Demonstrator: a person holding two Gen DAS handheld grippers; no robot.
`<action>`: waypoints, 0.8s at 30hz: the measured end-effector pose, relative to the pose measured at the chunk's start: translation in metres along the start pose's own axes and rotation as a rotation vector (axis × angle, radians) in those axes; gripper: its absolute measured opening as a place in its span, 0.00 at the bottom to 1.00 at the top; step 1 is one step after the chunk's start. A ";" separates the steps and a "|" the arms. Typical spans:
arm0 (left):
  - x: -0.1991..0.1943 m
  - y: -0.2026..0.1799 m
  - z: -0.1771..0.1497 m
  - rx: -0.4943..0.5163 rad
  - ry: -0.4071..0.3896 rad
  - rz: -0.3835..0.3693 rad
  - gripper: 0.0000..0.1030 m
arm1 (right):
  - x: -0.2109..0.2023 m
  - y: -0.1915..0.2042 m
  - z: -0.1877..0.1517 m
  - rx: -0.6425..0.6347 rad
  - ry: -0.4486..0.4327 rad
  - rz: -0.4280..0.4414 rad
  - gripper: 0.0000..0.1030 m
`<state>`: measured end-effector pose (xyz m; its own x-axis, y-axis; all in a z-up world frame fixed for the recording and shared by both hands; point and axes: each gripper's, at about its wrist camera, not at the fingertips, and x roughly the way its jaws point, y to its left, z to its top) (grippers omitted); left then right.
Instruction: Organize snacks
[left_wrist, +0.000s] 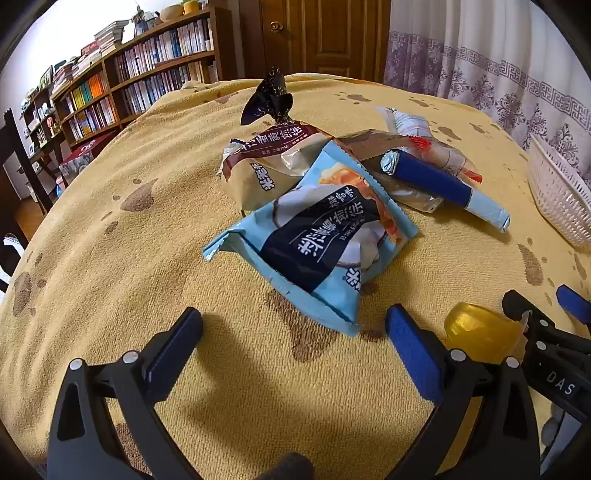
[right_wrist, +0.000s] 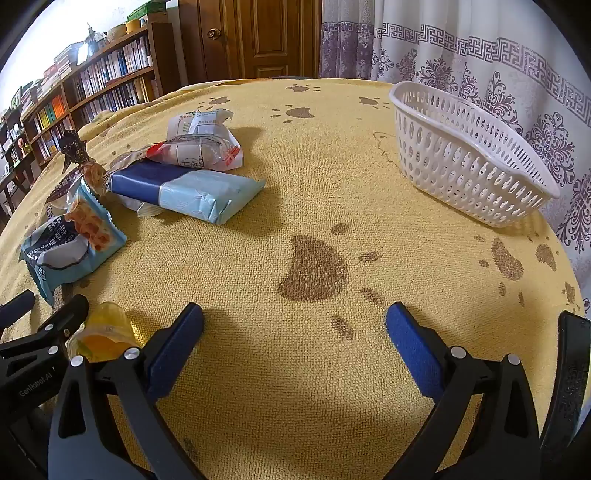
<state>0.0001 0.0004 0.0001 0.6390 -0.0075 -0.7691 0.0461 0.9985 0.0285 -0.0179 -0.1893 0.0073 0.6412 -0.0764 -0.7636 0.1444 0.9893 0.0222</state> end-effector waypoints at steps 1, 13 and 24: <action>0.000 0.000 0.000 0.005 0.001 0.005 0.95 | 0.000 0.000 0.000 0.000 0.000 0.000 0.98; 0.000 -0.001 0.000 0.003 0.000 0.003 0.95 | -0.004 -0.007 -0.001 0.045 -0.025 0.087 0.98; 0.000 -0.001 0.000 0.003 0.000 0.003 0.95 | -0.006 -0.018 0.001 0.035 -0.015 0.177 0.98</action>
<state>0.0000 -0.0005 0.0000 0.6390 -0.0048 -0.7692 0.0463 0.9984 0.0322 -0.0234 -0.2070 0.0123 0.6698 0.0968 -0.7362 0.0542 0.9825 0.1785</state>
